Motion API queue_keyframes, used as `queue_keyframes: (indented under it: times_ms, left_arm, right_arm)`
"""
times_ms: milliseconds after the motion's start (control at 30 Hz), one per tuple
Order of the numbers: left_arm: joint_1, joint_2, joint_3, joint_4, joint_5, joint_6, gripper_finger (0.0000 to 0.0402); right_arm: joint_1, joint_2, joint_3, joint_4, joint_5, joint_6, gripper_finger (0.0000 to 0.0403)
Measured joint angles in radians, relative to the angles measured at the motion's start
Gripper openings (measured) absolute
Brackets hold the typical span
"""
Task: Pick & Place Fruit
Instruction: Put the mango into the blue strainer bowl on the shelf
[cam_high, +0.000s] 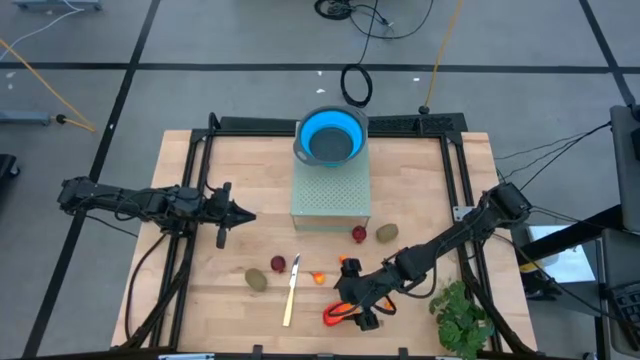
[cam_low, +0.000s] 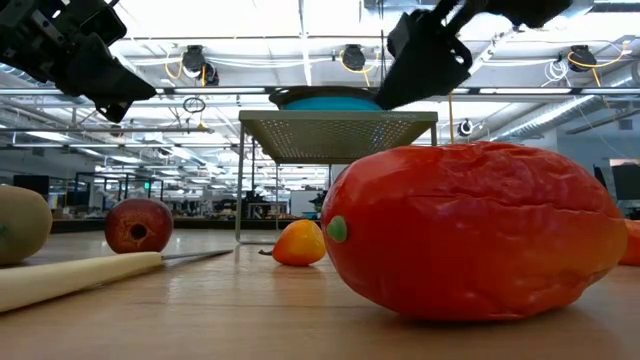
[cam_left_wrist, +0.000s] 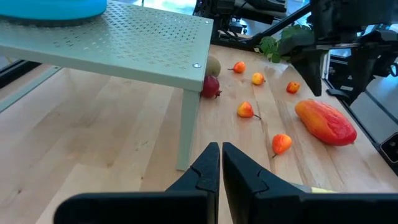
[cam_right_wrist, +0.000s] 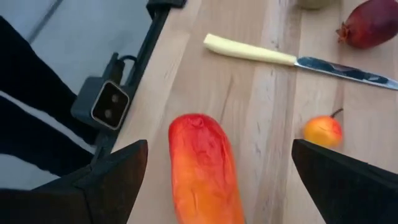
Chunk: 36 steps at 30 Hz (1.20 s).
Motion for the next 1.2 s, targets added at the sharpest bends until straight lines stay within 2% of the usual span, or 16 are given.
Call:
queue_keyframes:
  times_ms: [233, 767, 1200]
  left_arm:
    - [0.0, 0.0, 0.0, 0.0, 0.0, 0.0, 0.0017]
    - [0.0, 0.0, 0.0, 0.0, -0.031, -0.006, 0.0017]
    - [0.0, 0.0, 0.0, 0.0, -0.036, -0.01, 0.0017]
  right_arm:
    - [0.0, 0.001, -0.027, 0.017, -0.002, -0.037, 0.039]
    - [0.0, 0.098, -0.028, 0.035, -0.027, -0.086, 0.039]
    - [-0.001, 0.194, -0.027, 0.136, -0.056, -0.093, 0.039]
